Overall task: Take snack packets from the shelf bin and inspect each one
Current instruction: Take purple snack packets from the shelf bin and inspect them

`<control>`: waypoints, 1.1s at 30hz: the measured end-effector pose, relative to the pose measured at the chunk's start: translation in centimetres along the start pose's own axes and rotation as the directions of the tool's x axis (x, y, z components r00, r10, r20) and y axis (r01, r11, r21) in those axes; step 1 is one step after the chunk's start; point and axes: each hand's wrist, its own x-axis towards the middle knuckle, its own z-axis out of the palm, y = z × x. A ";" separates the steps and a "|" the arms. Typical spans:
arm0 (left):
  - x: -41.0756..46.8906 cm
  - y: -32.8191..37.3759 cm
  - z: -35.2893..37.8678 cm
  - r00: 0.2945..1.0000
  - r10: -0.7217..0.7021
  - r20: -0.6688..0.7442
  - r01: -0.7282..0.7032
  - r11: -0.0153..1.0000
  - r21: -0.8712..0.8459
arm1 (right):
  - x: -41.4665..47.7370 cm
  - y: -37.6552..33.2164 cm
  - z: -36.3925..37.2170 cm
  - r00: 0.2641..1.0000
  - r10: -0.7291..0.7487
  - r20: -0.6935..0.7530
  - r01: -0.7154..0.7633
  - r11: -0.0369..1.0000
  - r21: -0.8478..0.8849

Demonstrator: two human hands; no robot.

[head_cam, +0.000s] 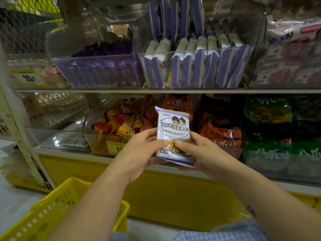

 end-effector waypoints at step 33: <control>0.6 -0.1 -1.6 0.913 0.399 0.084 -0.407 0.906 0.114 | -0.7 -1.4 -0.9 0.982 -0.159 0.098 0.114 0.927 0.358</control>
